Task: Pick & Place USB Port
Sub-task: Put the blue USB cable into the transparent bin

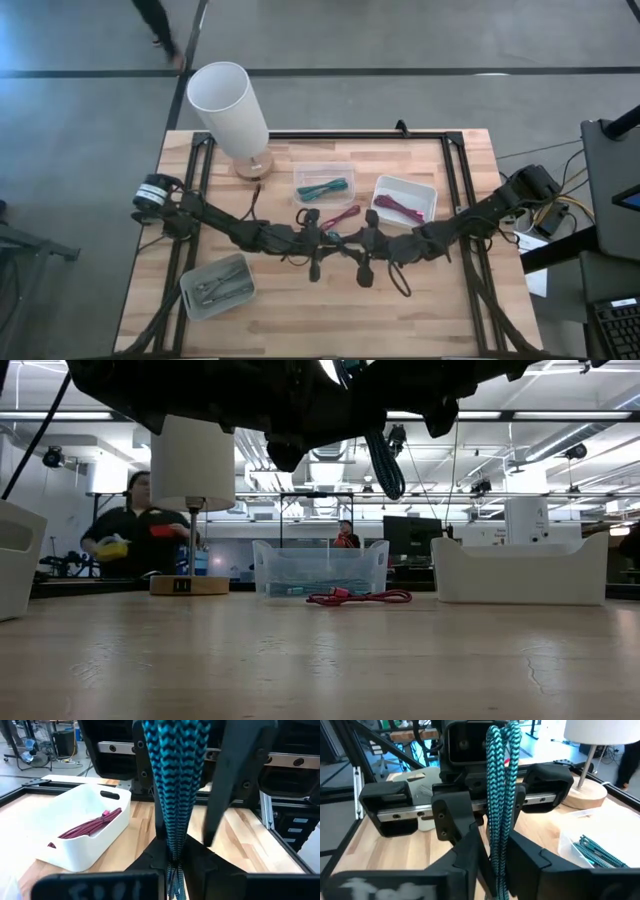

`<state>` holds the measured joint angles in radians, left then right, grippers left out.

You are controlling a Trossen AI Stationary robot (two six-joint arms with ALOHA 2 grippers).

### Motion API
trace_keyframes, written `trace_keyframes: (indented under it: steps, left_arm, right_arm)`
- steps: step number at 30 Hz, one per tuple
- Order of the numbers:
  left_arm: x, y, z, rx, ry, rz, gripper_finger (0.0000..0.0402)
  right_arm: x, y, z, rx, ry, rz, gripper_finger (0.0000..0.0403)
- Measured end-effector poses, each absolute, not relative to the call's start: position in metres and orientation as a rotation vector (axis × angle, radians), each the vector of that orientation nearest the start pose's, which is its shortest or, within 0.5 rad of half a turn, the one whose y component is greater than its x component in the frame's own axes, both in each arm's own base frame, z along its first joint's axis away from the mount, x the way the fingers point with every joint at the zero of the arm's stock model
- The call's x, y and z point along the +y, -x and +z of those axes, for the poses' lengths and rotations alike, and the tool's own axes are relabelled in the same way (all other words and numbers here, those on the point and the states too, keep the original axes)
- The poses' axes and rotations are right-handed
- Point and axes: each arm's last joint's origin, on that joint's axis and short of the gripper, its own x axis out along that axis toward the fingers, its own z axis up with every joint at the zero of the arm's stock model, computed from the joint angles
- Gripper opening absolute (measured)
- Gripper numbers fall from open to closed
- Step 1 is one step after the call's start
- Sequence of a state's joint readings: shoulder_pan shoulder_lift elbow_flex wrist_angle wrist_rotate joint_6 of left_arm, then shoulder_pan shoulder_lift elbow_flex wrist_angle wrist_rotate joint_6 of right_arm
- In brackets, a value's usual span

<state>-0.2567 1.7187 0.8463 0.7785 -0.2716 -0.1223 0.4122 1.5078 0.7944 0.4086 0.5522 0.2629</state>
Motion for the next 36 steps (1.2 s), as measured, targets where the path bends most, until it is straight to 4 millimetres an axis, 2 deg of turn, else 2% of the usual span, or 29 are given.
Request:
trace_keyframes:
  steps: [10, 17, 21, 25, 28, 31, 36]
  left_arm:
    - [-0.074, -0.345, 0.202, 0.195, 0.048, 0.094, 0.0022]
    - [-0.063, -0.327, 0.208, 0.378, 0.026, 0.156, 0.003]
    - [-0.056, -0.315, 0.223, 0.402, -0.026, 0.233, 0.0025]
    - [-0.034, -0.304, 0.244, 0.407, -0.039, 0.346, 0.0026]
    - [-0.013, -0.304, 0.26, 0.492, 0.001, 0.301, 0.0027]
    - [0.009, -0.311, 0.267, 0.597, 0.012, 0.286, 0.0027]
    - [0.044, -0.329, 0.271, 0.736, -0.091, 0.339, 0.0027]
  right_arm:
    - [0.112, -0.294, 0.219, 0.301, -0.103, -0.187, 0.0158]
    - [0.116, -0.291, 0.218, 0.305, -0.054, -0.222, 0.0179]
    - [0.113, -0.289, 0.214, 0.346, -0.053, -0.248, 0.0185]
    - [0.112, -0.286, 0.207, 0.41, -0.076, -0.269, 0.0185]
    - [0.111, -0.285, 0.204, 0.431, -0.078, -0.277, 0.0185]
    - [0.111, -0.285, 0.205, 0.425, -0.073, -0.277, 0.0184]
    - [0.11, -0.286, 0.205, 0.424, -0.072, -0.28, 0.0182]
